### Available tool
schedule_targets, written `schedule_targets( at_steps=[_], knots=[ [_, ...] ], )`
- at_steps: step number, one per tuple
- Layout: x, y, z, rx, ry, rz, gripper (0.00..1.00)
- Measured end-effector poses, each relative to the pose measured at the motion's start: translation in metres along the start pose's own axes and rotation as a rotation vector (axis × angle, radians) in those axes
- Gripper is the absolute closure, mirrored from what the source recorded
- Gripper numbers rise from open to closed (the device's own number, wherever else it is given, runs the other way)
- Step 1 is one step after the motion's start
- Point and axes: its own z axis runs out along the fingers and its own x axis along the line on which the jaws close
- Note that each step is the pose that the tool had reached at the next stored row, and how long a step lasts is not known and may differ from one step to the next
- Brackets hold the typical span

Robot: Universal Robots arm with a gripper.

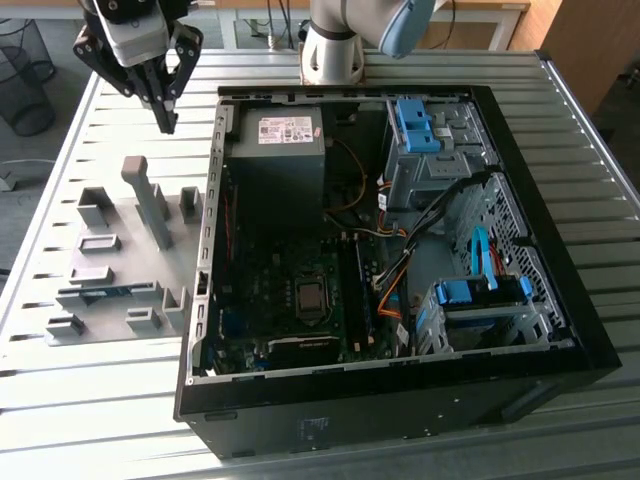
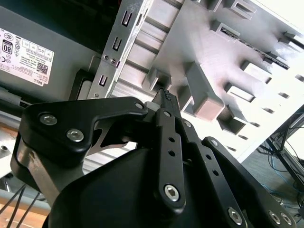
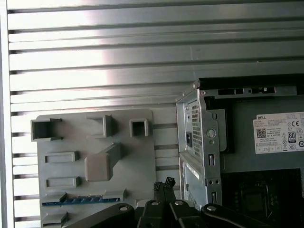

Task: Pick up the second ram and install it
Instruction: 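Reach for the second ram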

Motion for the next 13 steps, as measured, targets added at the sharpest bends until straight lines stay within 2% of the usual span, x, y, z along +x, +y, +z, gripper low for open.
schedule_targets(
  at_steps=[13],
  knots=[
    [0.0141,-0.0011,0.0012,0.0000,0.0001,0.000,0.89]
  ],
)
